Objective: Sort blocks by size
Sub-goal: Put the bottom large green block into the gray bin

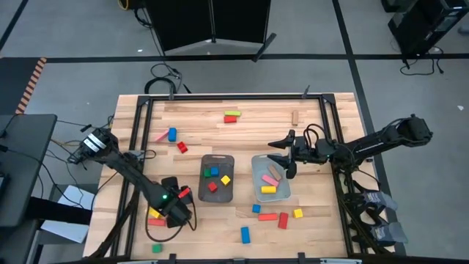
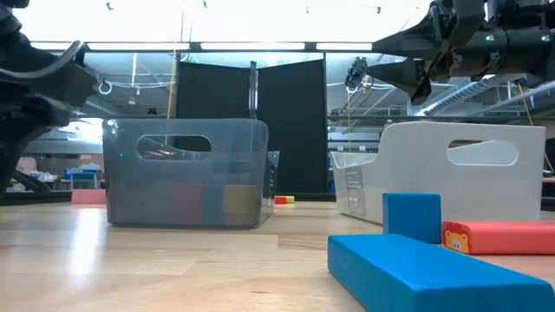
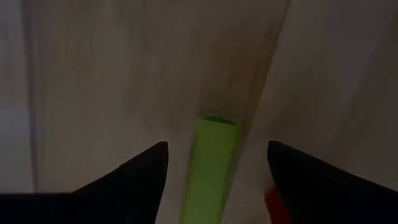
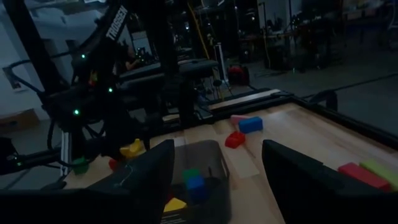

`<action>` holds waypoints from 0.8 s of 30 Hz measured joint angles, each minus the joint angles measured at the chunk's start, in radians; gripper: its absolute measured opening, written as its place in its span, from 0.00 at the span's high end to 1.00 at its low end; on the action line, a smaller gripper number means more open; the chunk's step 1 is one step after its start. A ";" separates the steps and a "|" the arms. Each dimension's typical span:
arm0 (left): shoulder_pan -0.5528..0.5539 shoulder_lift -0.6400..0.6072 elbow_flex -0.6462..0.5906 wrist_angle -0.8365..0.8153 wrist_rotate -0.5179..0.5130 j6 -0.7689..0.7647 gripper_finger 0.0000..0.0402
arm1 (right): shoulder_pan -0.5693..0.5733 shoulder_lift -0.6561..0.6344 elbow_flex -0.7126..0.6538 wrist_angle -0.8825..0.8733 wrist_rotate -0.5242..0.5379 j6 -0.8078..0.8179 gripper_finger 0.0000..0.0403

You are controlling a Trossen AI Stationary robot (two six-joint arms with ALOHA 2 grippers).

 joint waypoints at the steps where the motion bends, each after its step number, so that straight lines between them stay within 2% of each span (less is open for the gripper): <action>1: 0.000 0.001 -0.009 0.014 0.000 0.000 0.31 | 0.000 0.000 0.000 0.000 0.000 0.005 0.37; 5: 0.001 0.002 -0.042 0.038 0.003 -0.004 0.34 | 0.000 0.000 0.000 0.000 0.000 0.008 0.37; 9: 0.001 0.000 -0.058 0.062 0.010 0.002 0.43 | 0.000 0.000 0.000 0.000 0.000 0.008 0.37; 17: 0.001 -0.006 -0.117 0.122 0.014 0.003 0.75 | 0.000 0.000 0.000 0.000 0.000 0.008 0.37; 22: 0.000 -0.038 -0.103 0.113 -0.025 0.004 0.75 | 0.000 0.000 0.000 0.000 0.000 0.008 0.37; 24: 0.000 -0.073 -0.100 0.105 -0.080 0.003 0.75 | 0.000 -0.001 0.000 0.001 0.000 0.010 0.37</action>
